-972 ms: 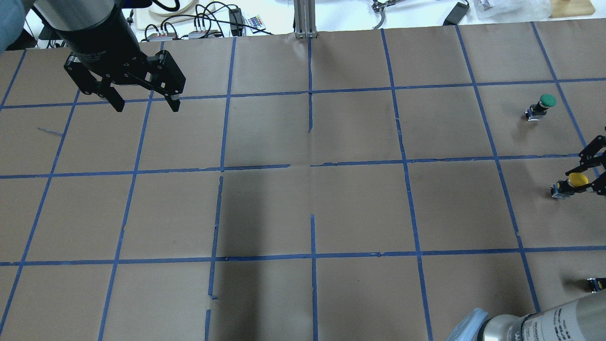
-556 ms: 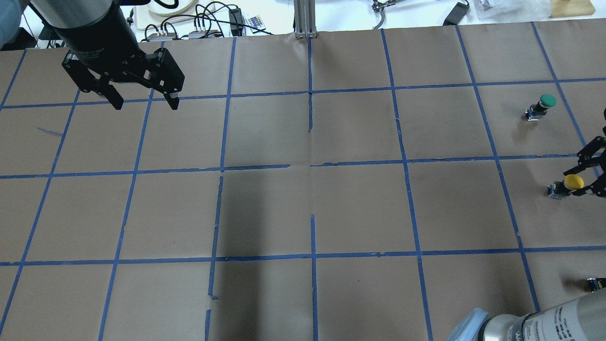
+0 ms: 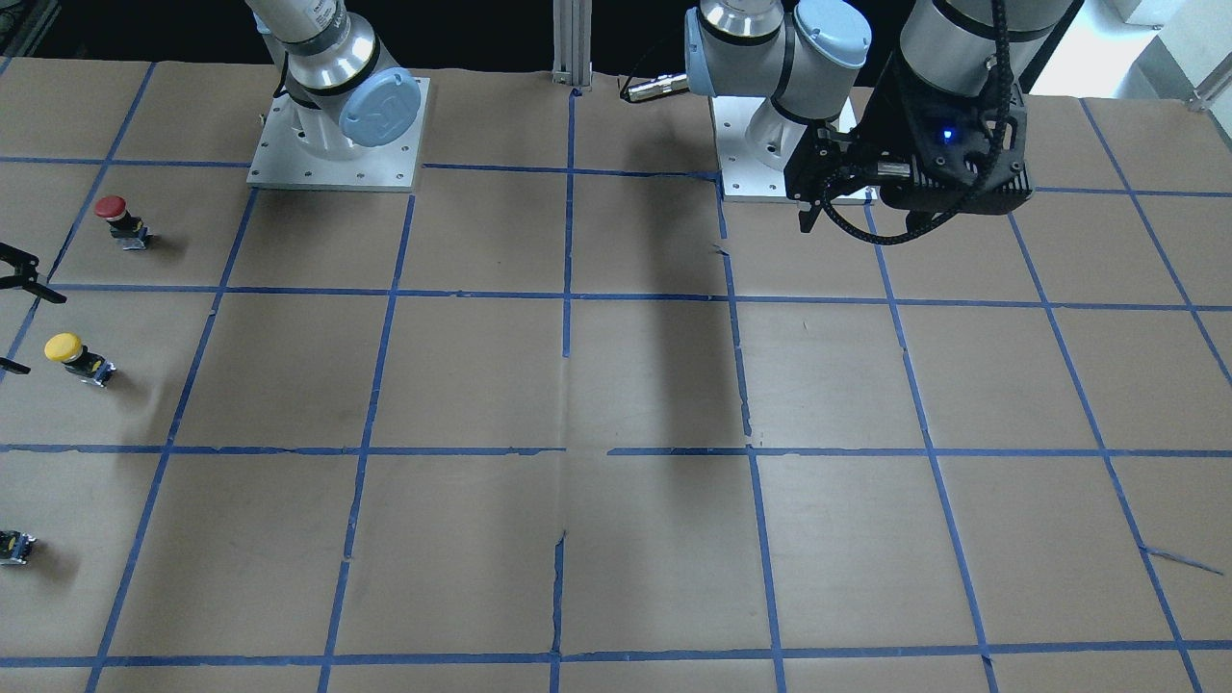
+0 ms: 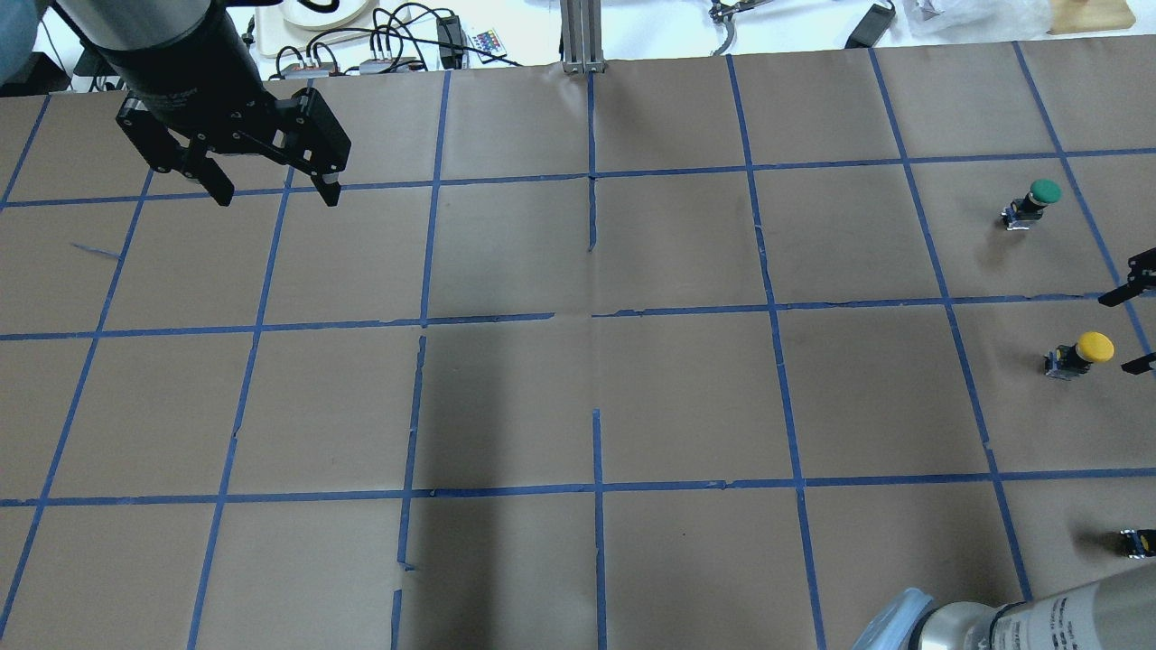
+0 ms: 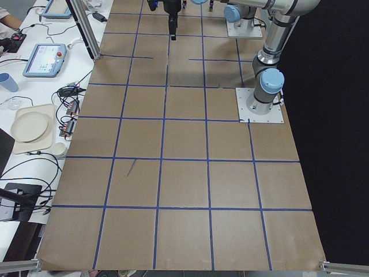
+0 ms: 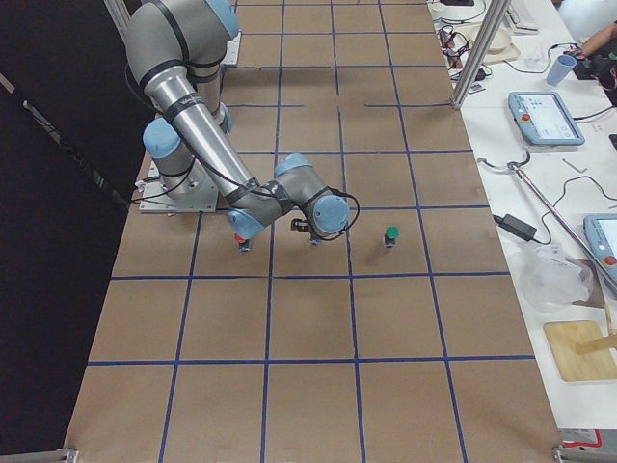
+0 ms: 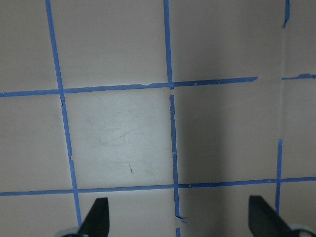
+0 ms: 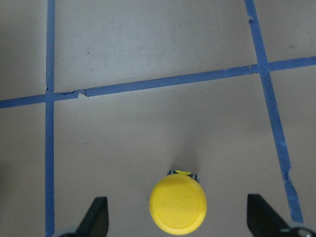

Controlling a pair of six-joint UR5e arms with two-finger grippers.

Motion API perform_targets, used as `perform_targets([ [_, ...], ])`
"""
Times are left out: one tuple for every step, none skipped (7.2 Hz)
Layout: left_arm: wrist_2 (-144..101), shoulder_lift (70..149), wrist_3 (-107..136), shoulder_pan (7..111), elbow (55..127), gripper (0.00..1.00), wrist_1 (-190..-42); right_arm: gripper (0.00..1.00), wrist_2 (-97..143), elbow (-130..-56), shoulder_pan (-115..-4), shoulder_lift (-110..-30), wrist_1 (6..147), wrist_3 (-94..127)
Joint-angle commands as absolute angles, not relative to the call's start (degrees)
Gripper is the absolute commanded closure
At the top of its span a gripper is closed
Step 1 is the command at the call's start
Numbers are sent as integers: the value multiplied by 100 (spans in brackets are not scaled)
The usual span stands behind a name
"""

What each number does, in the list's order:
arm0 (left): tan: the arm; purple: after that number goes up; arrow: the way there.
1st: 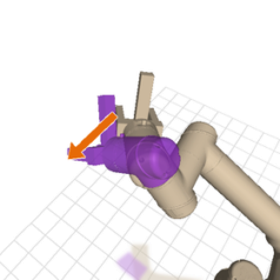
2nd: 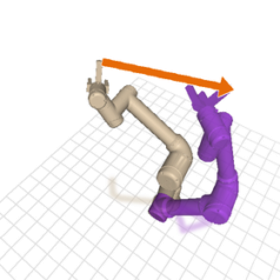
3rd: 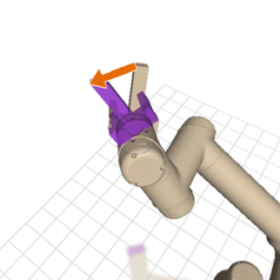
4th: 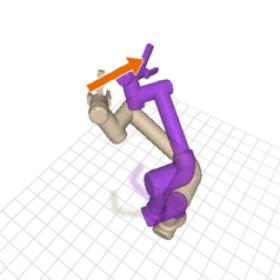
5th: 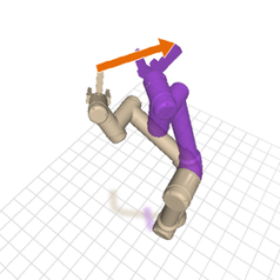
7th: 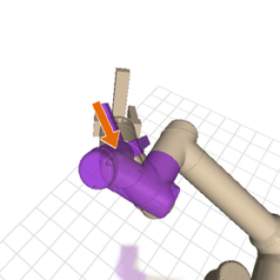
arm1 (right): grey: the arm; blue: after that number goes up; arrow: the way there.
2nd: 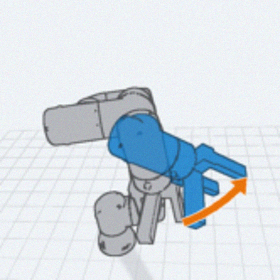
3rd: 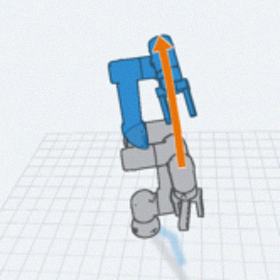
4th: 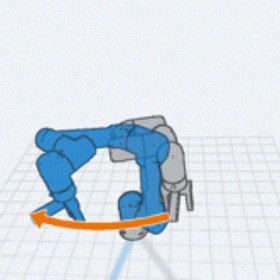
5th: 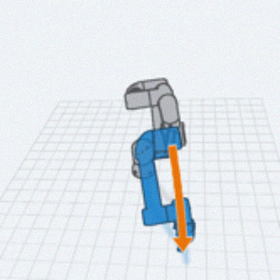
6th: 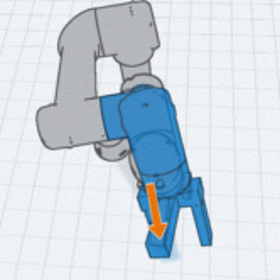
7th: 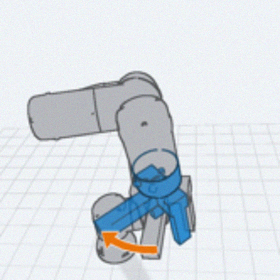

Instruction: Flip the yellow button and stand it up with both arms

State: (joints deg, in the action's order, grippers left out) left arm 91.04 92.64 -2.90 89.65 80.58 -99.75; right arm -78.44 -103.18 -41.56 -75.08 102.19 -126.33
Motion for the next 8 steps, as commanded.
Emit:
perform_targets([
  [9097, 9325, -290, 8965, 8051, 0, -9906, 1, -7857, -10336, -4245, -8354, 10126, -10479],
  [9088, 9325, -290, 8965, 8051, 0, -9897, 1, -7857, -10319, -4358, -8576, 10116, -9285],
  [9070, 9308, -290, 8965, 8051, 0, -9905, 0, -8171, -10318, -4568, -8839, 10090, -8046],
  [8931, 9255, -290, 8947, 8094, 0, -9914, 0, -8478, -10318, -4805, -9146, 10081, -6354],
  [8982, 9194, -281, 8956, 8173, 0, -9914, 0, -8508, -10318, -5190, -9393, 9933, -5128],
  [9000, 9185, -281, 8965, 8139, 0, -9914, 0, -8664, -10318, -5690, -9709, 9558, -3819],
  [9000, 9176, -281, 8965, 8130, 0, -9914, 0, -8701, -10310, -6287, -9982, 9197, -2274],
  [8983, 9245, -273, 8965, 8052, 0, -9905, 0, -8710, -10310, -6850, -10219, 8854, -1363],
])
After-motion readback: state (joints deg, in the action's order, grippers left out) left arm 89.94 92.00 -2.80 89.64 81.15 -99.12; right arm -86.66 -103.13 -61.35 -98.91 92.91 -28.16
